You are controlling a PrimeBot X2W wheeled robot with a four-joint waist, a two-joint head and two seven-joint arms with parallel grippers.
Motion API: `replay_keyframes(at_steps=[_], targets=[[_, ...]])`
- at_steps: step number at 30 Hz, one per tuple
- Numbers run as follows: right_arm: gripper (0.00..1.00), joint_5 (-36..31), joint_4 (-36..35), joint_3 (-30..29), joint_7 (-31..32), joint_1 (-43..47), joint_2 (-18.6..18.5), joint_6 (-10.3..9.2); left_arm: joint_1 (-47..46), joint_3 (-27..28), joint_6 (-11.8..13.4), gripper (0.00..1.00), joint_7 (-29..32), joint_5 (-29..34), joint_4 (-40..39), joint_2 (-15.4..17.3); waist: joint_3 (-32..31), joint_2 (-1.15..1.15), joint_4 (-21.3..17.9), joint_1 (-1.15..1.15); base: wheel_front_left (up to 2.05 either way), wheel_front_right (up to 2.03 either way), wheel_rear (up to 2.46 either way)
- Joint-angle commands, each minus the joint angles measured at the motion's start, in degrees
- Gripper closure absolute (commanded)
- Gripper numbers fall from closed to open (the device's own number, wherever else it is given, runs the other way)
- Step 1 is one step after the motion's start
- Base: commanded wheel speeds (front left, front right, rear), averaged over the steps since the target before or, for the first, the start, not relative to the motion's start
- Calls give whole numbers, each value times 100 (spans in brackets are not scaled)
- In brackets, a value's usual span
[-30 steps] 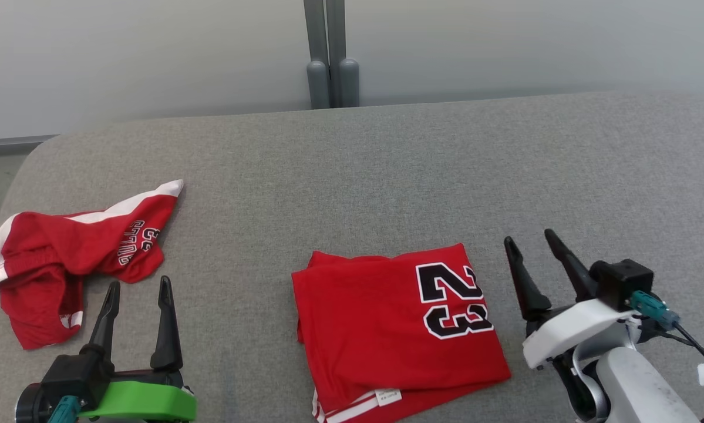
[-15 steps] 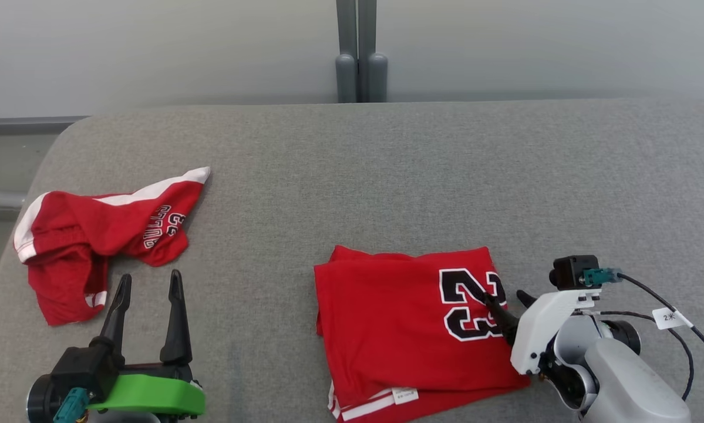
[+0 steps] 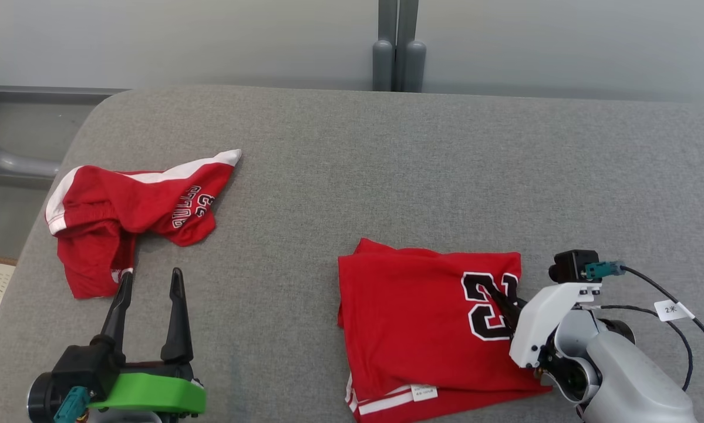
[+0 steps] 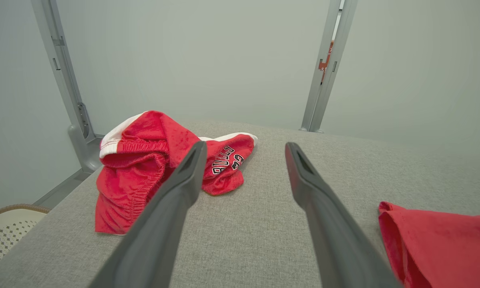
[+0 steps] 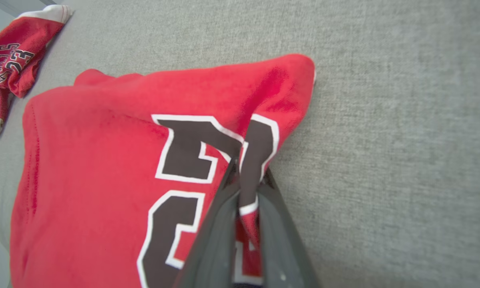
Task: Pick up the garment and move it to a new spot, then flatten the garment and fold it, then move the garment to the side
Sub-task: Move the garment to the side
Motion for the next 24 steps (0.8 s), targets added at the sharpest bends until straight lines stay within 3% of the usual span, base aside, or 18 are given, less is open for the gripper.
replay_keyframes(at_steps=[1, 10, 24], targets=[[100, 20, -18, 36, -100, -85, -89, 3, -108, -14, -11, 0, 0, 7, -29, 6, -3, 0, -41, 0, 0, 0, 0], [100, 37, -104, 276, -548, -360, -375, 2, -243, -428, -20, 0, 0, -42, -84, 6, 13, 0, -433, 0, 0, 0, 0], [100, 271, -127, 575, -1072, -920, -550, 2, -808, -961, -23, 0, 0, -4, 53, 37, 355, 0, -1878, 0, 0, 0, 0]])
